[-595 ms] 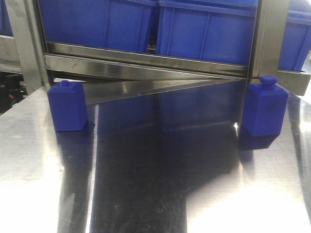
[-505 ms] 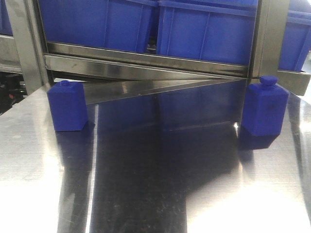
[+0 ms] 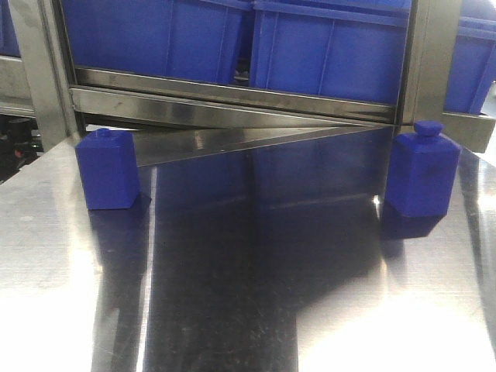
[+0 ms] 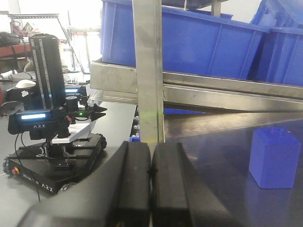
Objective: Pick and sort blue part to right shelf
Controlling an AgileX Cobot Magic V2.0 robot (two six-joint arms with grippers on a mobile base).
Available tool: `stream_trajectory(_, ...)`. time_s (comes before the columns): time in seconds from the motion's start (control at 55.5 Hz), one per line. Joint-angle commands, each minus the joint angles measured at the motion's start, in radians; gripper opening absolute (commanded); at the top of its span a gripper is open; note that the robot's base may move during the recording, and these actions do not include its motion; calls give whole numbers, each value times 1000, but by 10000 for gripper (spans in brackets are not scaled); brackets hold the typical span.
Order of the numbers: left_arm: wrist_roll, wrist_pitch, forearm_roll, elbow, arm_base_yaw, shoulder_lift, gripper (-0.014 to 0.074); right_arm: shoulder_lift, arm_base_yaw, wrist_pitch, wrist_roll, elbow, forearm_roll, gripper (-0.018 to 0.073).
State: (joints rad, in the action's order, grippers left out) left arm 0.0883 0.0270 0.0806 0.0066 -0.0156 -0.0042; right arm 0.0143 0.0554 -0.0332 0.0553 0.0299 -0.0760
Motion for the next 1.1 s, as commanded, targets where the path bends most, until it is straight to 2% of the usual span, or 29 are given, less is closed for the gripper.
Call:
stream_trajectory(0.0,10,-100,-7,29,7,-22,125,13,-3,-91,1,-8,-1,55)
stream_trajectory(0.18,10,-155,-5,29,7,-22,125,13,-3,-91,1,-8,-1,55)
stream_trajectory(0.306,10,-281,-31,13,7,-22,125,13,-3,-91,1,-8,-1,55)
stream_trajectory(0.379,10,-275,-40,-53,7,-20,125,13,-3,-91,1,-8,-1,55)
stream_trajectory(0.487,10,-126,-40,-232,7,5,125,13,-3,-95,1,-8,-1,55)
stream_trajectory(0.649,10,191,-42,-503,7,133,127,13,-3,-98,1,-8,-1,55)
stream_trajectory(0.775,8,388,-95,-675,7,275,147,13,-3,-98,1,-8,-1,55)
stream_trajectory(0.919,-33,532,-181,-785,7,428,291,13,-3,-98,1,-8,-1,55)
stream_trajectory(1.082,-151,652,-325,-834,7,586,439,13,-3,-98,1,-8,-1,55)
